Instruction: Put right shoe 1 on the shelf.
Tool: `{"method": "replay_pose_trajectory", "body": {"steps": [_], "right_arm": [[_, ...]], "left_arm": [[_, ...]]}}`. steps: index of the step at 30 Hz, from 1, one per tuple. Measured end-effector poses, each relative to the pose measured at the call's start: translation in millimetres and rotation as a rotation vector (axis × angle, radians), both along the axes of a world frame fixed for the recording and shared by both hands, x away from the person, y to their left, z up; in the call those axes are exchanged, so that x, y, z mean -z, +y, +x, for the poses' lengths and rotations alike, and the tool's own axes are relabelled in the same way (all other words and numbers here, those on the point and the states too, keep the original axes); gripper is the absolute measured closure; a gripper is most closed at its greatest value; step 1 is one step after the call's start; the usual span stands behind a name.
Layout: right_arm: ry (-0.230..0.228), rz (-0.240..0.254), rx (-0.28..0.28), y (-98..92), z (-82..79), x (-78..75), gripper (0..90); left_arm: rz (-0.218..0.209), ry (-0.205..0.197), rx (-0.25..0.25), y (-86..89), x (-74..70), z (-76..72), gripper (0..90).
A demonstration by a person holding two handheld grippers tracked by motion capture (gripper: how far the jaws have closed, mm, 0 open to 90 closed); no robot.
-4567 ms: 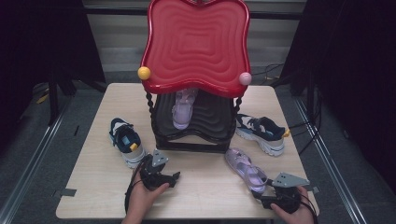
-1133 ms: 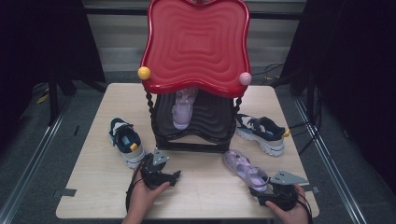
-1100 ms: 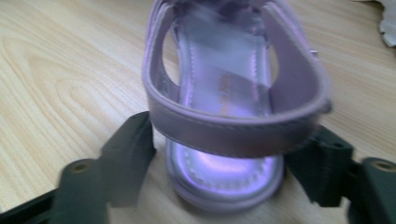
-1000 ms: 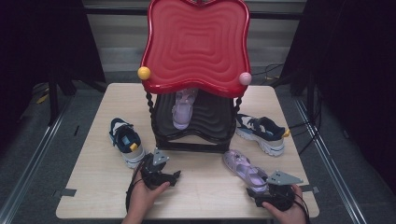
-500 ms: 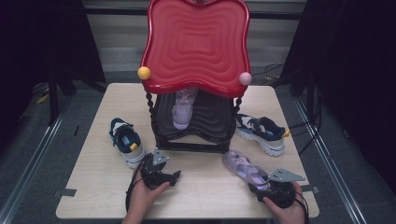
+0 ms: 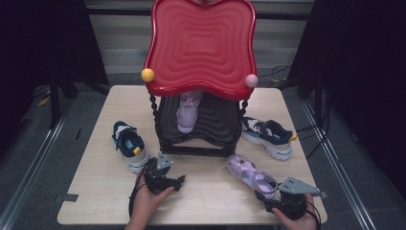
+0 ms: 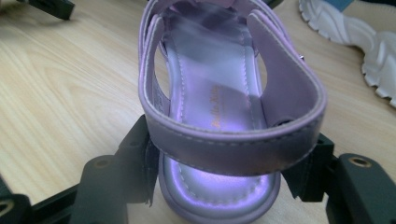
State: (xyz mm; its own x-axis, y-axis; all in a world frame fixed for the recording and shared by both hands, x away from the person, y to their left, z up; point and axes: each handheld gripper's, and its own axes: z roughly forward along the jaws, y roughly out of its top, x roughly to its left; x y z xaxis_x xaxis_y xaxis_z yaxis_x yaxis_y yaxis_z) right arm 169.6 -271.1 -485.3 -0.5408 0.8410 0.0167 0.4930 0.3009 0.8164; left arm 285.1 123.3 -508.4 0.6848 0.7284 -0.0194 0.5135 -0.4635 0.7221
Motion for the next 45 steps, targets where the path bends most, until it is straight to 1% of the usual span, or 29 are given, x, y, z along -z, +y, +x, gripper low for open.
{"method": "replay_pose_trajectory", "body": {"steps": [7,10,11,13,16,21,22,23,25,26,28,31,36,37,38,40,42,43,45], "right_arm": [[-0.047,0.003,-0.027,5.0,-8.2,-13.0,37.4],[-0.048,0.001,-0.03,7.0,-9.0,-16.0,37.4],[-0.048,-0.009,-0.045,9.5,-9.3,-18.5,37.4],[-0.047,-0.016,-0.048,11.8,-9.3,-20.5,37.4],[-0.051,-0.004,-0.06,14.5,-9.0,-24.9,37.3],[-0.066,-0.001,-0.067,19.2,-8.2,-36.9,37.4],[-0.077,-0.002,-0.066,20.2,-7.5,-40.2,37.4],[-0.079,0.011,-0.063,22.3,-4.5,-46.6,37.4],[-0.082,0.012,-0.055,25.5,-0.5,-51.5,37.3],[-0.082,0.012,-0.055,25.5,-0.5,-51.5,37.3],[-0.085,0.018,-0.037,32.6,7.1,-55.7,37.3],[-0.086,0.034,-0.022,40.4,15.9,-56.6,37.3],[-0.104,0.029,-0.004,55.8,26.7,-58.3,37.3],[-0.104,0.029,-0.004,55.8,26.7,-58.3,37.3],[-0.117,0.015,0.007,61.3,30.1,-59.0,37.3],[-0.123,0.018,0.012,63.5,31.9,-59.0,37.3],[-0.14,0.012,0.047,69.1,36.1,-59.4,37.3],[-0.145,0.013,0.05,70.6,38.3,-59.3,37.3],[-0.141,0.03,0.069,73.0,41.3,-59.1,37.3]], "left_arm": [[-0.002,0.0,0.0,-0.1,0.1,0.0,14.5],[-0.001,0.0,-0.001,0.0,0.0,0.0,14.6],[-0.001,0.0,-0.001,0.0,0.0,0.0,14.6],[0.0,0.0,-0.001,0.0,0.0,0.0,14.6],[0.0,0.0,-0.001,0.0,0.0,0.0,14.6],[-0.001,0.0,-0.001,0.0,0.0,0.0,14.6],[0.0,0.0,-0.001,0.0,0.0,0.0,14.6],[0.0,0.0,-0.001,0.0,0.0,0.0,14.6],[0.004,0.001,0.003,0.3,-0.2,0.1,14.6],[0.004,0.001,0.003,0.3,-0.2,0.1,14.6],[0.005,0.001,0.004,0.3,-0.2,0.1,14.7],[0.005,0.0,0.004,0.3,-0.2,0.0,14.7],[0.005,0.0,0.004,0.3,-0.2,0.1,14.7],[0.005,0.0,0.004,0.3,-0.2,0.1,14.6],[0.005,0.0,0.004,0.3,-0.2,0.1,14.7],[0.005,0.0,0.004,0.3,-0.2,0.1,14.7],[0.005,0.0,0.003,0.3,-0.2,0.0,14.7],[0.005,0.0,0.004,0.3,-0.2,0.1,14.7],[0.006,0.0,0.004,0.3,-0.2,0.1,14.7]]}}
